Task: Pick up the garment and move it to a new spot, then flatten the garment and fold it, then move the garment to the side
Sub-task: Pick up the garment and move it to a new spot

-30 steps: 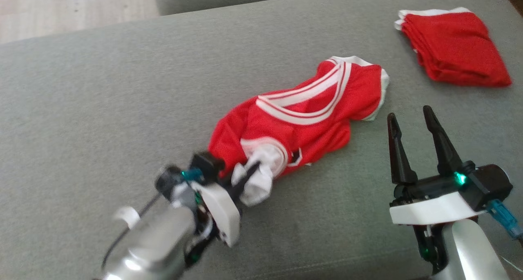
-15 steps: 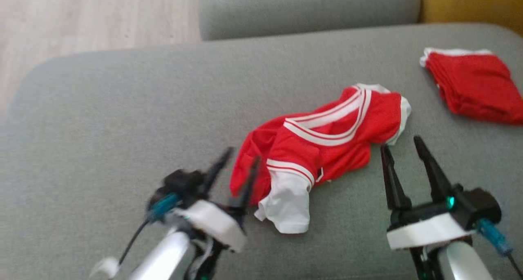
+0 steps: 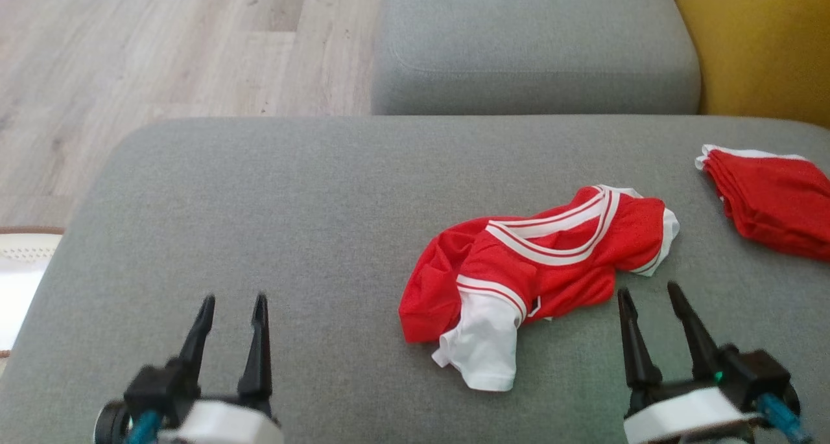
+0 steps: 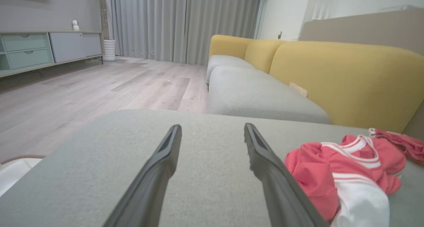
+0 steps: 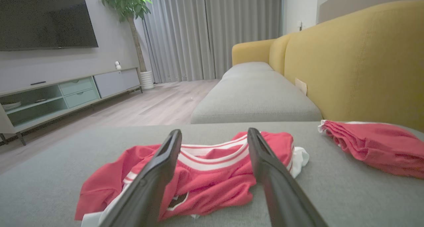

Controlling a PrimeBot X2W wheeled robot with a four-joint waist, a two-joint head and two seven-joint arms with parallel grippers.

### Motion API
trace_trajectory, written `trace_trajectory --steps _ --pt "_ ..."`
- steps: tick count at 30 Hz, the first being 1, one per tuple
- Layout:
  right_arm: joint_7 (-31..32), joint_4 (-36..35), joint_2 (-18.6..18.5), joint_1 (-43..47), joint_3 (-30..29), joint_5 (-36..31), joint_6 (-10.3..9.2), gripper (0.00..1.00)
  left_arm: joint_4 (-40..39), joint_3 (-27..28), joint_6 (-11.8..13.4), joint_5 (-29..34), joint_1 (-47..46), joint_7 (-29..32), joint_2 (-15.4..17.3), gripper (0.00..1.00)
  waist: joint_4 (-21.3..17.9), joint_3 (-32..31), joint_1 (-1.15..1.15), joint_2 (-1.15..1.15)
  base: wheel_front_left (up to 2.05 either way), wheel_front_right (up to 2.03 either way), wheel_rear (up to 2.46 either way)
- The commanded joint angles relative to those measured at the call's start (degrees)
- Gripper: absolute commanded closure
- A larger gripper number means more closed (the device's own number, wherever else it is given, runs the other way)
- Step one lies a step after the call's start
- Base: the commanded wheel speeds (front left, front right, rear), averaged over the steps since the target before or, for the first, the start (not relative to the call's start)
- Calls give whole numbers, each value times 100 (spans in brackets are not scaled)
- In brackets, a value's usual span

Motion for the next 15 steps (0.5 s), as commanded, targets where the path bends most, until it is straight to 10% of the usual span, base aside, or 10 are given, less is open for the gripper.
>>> trace_trajectory --steps 1,15 --pt "2 -131 -10 -140 91 30 -11 0 -215 218 -27 109 -204 -69 -19 0 38 -48 0 0 0 0 0" --pt "2 267 50 29 -35 -5 -11 0 -191 594 -340 949 336 -70 -296 0 8 -192 0 0 0 0 0"
